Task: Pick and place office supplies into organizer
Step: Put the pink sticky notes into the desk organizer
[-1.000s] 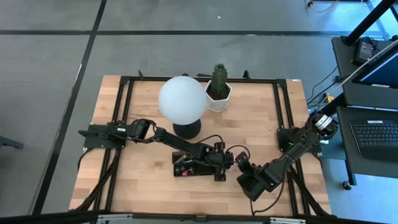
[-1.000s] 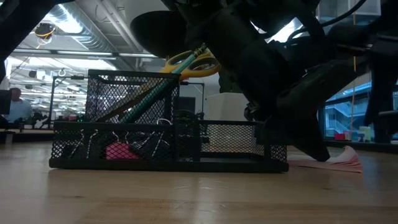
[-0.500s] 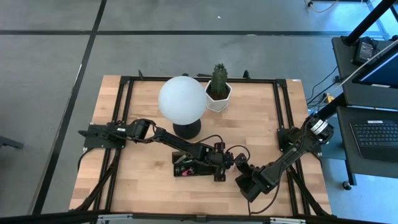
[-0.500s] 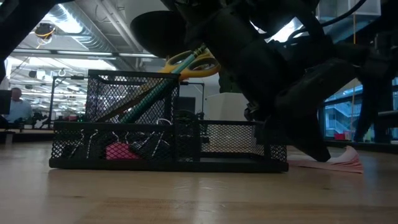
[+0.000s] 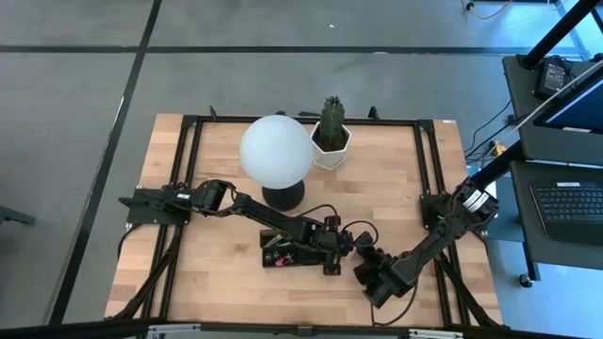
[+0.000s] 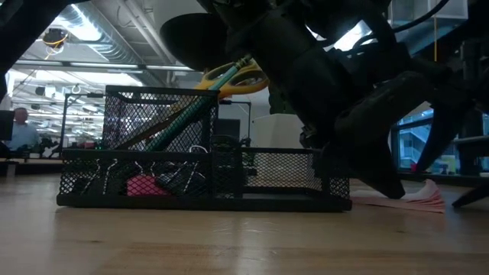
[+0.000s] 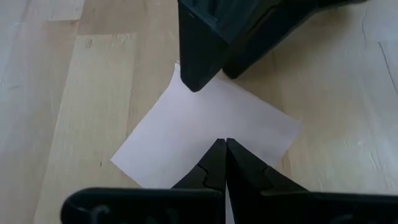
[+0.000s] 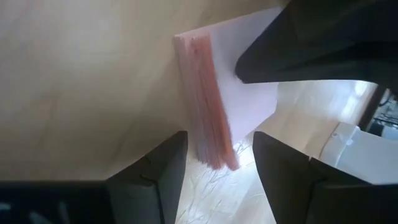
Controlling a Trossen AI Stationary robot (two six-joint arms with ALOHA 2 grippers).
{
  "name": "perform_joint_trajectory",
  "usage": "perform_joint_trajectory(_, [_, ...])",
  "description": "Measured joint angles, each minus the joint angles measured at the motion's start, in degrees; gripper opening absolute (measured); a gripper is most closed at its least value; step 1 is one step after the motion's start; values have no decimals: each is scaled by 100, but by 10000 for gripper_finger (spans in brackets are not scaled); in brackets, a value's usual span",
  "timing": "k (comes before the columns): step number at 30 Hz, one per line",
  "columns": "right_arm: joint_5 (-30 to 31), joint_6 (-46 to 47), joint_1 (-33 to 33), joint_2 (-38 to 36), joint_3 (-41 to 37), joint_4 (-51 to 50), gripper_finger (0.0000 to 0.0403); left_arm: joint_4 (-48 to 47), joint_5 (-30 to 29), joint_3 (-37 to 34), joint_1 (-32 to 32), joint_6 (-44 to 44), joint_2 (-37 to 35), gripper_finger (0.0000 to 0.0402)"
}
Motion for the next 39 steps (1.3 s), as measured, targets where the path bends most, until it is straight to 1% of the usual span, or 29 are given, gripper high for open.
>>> perform_joint_trajectory(5, [298, 166, -5, 21, -5, 125, 190, 23, 13, 2, 4, -3, 0, 2])
perform_joint_trajectory(23, [525, 484, -7, 38, -31, 617, 190, 38, 11, 2, 2, -9, 0, 2])
perform_joint_trajectory(27, [495, 377, 47, 37, -31, 755, 190, 37, 12, 0, -10, 14, 0, 1])
perform_joint_trajectory(36, [711, 561, 63, 36, -21, 1354, 191, 47, 52, 2, -9, 12, 0, 1])
perform_joint_trajectory(39, [820, 541, 63, 36, -13, 1365, 191, 47, 112, 2, 0, 12, 0, 2])
